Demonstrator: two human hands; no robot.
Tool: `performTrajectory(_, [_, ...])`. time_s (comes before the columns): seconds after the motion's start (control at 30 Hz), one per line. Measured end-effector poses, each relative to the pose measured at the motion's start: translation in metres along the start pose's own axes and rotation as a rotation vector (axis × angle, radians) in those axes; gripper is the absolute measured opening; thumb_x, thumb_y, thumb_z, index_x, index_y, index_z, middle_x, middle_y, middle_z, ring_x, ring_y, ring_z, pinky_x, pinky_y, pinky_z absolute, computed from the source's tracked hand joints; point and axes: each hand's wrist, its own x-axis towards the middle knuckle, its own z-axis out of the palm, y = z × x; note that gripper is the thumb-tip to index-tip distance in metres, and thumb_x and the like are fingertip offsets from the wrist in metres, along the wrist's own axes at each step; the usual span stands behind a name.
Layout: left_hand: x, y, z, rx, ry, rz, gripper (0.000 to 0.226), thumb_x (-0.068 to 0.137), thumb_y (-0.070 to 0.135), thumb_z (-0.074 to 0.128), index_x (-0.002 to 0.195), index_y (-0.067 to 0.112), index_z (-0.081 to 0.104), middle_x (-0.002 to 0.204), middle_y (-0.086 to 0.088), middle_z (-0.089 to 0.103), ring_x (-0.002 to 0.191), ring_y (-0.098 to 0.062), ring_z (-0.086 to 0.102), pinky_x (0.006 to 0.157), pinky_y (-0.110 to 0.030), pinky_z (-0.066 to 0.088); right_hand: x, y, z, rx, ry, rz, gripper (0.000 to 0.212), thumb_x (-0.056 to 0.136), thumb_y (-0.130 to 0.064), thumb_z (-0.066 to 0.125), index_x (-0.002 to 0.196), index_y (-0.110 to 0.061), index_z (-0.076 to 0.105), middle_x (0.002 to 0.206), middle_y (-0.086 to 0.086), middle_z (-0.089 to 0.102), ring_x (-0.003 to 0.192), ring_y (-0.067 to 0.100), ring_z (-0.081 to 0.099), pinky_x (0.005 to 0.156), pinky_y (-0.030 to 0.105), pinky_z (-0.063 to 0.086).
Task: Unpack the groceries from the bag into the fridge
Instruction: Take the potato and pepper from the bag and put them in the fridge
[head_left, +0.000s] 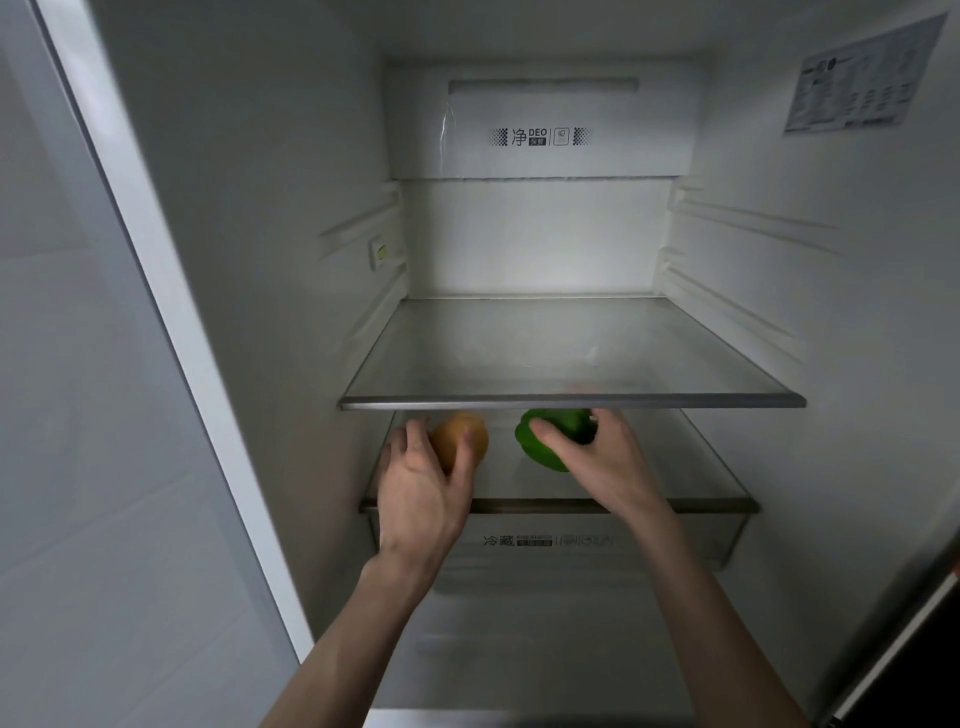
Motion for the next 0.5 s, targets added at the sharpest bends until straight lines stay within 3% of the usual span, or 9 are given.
performTrajectory(0.1, [-0.003, -0.002, -0.001, -0.003, 0.000, 0.008, 0.060, 0.097, 0.052, 0.061, 0.135, 0.006, 0.053, 0.125, -0.018, 0.061, 0.116, -0.038, 0.057, 0.091, -0.047, 0.050, -0.004, 0.010, 0.001, -0.061, 0.034, -0.037, 0.057, 0.077, -0.061, 0.078, 0.119, -0.028, 0.058, 0.113, -0.008, 0.060, 0.106, 0.013, 0.060, 0.091, 0.036, 0.053])
performTrajectory(0.23, [-0.008, -0.006, -0.001, -0.012, -0.017, 0.006, 0.059, 0.095, 0.047, 0.065, 0.136, 0.006, 0.053, 0.127, -0.018, 0.061, 0.117, -0.038, 0.058, 0.089, -0.045, 0.050, -0.009, 0.012, -0.001, -0.055, 0.009, 0.001, 0.053, 0.084, -0.065, 0.071, 0.116, -0.027, 0.053, 0.109, -0.010, 0.060, 0.104, 0.013, 0.060, 0.084, 0.029, 0.050])
performTrajectory(0.37, [-0.013, -0.007, -0.001, -0.013, -0.004, 0.022, 0.055, 0.095, 0.043, 0.067, 0.133, 0.006, 0.055, 0.123, -0.017, 0.062, 0.112, -0.039, 0.059, 0.086, -0.044, 0.050, -0.013, 0.018, -0.002, -0.106, -0.050, -0.029, 0.055, 0.089, -0.070, 0.061, 0.130, -0.036, 0.047, 0.105, -0.023, 0.055, 0.110, 0.013, 0.060, 0.097, 0.038, 0.051])
performTrajectory(0.5, [-0.017, -0.006, 0.000, 0.005, -0.004, 0.040, 0.053, 0.096, 0.042, 0.067, 0.132, 0.006, 0.054, 0.120, -0.015, 0.060, 0.110, -0.037, 0.059, 0.086, -0.043, 0.050, -0.015, 0.018, -0.002, -0.123, -0.040, -0.025, 0.069, 0.085, -0.077, 0.059, 0.138, -0.036, 0.042, 0.121, -0.016, 0.057, 0.121, 0.013, 0.056, 0.109, 0.046, 0.045])
